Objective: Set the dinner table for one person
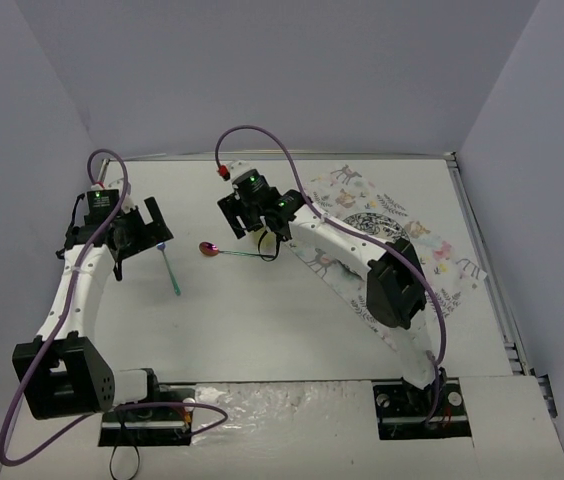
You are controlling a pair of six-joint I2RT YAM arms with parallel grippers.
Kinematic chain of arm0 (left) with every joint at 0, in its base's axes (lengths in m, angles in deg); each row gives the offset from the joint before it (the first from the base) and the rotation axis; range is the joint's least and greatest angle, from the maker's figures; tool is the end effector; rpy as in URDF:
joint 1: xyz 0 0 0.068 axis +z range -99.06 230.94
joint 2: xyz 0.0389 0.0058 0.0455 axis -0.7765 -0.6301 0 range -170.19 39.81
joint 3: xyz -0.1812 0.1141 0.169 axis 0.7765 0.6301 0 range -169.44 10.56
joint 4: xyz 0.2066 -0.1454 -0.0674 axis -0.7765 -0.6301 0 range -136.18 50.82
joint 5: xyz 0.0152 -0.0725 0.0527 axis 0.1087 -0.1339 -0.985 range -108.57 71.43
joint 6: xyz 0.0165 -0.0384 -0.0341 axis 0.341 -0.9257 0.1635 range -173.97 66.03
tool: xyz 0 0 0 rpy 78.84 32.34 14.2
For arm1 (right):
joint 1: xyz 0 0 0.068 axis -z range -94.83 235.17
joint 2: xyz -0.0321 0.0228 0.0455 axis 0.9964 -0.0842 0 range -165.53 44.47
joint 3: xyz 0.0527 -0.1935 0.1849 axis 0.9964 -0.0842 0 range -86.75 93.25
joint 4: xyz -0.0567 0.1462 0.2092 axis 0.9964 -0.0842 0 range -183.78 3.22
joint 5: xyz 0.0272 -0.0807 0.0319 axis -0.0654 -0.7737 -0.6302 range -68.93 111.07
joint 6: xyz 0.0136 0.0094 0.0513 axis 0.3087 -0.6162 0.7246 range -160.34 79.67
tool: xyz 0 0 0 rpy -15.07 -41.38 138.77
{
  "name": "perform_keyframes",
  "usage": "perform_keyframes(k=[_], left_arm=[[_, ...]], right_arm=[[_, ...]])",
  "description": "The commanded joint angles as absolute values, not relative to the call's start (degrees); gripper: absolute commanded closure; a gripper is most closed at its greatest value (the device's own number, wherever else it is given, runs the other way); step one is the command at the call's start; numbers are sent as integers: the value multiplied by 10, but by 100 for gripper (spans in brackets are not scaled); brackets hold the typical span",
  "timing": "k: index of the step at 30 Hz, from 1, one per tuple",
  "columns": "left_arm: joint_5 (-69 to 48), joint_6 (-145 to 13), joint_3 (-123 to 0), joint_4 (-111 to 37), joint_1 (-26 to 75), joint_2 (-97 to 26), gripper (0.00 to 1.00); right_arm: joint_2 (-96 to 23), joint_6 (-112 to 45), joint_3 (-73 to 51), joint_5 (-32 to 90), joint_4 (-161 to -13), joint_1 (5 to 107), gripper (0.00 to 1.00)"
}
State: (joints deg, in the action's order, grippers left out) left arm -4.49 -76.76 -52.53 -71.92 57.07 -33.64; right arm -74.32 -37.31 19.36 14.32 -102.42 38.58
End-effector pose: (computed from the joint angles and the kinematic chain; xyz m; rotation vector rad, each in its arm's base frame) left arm 0.2752 0.0208 0.3073 -0.4611 2.2884 -0.4313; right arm 0.3436 0.3572 0.2978 -0.7059 1.9641 0.4109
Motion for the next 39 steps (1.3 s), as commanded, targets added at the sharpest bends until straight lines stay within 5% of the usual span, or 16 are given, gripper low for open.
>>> perform_keyframes(k=[1,29,36,39], left_arm=[[-30,-764,-535,-691,575,-327,3],[-19,-765,-531,-685,575,-315,3],[-18,-765,-529,-686,575,-313,3],[-18,-765,-528,-684,575,-312,3]], right_arm=[[-767,-392,254,125,-1005,383,32],[-851,-393,316,101,-1005,383,71],[-842,-395,315,85,-1006,384,98],[-816,-397,313,81,-1005,384,100]])
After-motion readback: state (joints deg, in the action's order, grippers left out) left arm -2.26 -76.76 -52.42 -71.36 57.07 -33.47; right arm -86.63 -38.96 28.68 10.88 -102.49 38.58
